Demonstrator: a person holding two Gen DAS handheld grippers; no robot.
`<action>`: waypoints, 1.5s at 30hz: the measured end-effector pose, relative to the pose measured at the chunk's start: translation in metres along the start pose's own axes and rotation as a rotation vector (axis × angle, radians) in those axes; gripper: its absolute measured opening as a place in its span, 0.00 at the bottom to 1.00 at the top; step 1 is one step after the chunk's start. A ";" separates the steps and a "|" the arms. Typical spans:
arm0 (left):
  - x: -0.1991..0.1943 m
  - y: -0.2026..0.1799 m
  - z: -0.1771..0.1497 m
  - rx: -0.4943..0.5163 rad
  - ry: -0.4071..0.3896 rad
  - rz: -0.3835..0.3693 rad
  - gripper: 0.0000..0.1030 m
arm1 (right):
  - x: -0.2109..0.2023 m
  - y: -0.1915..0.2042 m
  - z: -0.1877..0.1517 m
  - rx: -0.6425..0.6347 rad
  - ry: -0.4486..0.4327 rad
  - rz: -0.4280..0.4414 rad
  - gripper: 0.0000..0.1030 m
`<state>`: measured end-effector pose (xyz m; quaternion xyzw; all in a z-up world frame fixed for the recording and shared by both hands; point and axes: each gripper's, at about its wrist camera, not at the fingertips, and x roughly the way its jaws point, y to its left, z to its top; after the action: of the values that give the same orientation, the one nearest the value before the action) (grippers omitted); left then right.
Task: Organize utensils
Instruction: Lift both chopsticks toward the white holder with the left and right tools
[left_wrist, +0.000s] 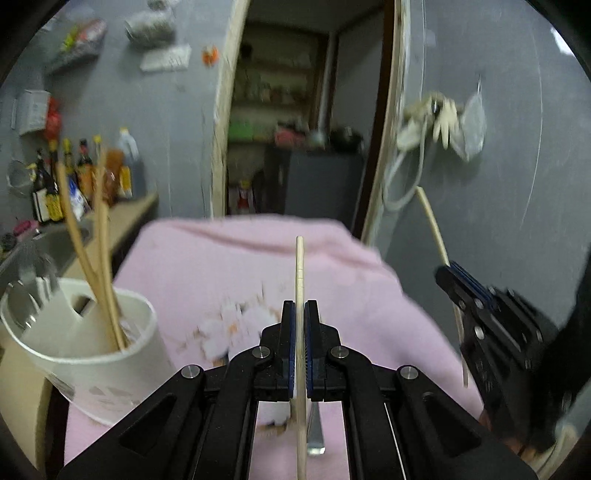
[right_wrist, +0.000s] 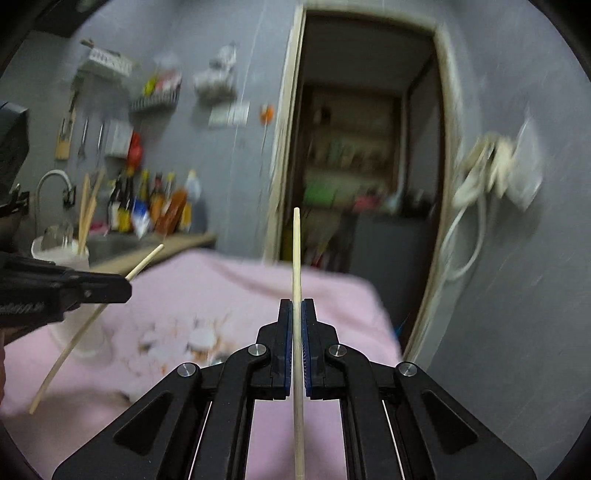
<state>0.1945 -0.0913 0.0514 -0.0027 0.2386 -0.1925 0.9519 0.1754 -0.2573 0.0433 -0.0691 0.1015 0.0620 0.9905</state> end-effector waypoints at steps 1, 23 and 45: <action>-0.006 0.000 0.003 -0.001 -0.036 0.002 0.02 | -0.007 0.004 0.004 -0.004 -0.040 -0.019 0.02; -0.110 0.116 0.083 -0.116 -0.460 0.068 0.02 | -0.027 0.091 0.101 0.141 -0.510 0.122 0.02; -0.094 0.248 0.070 -0.400 -0.485 0.301 0.02 | 0.031 0.138 0.096 0.297 -0.520 0.311 0.02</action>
<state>0.2410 0.1663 0.1322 -0.1998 0.0361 0.0070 0.9791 0.2049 -0.1041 0.1127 0.1102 -0.1371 0.2126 0.9612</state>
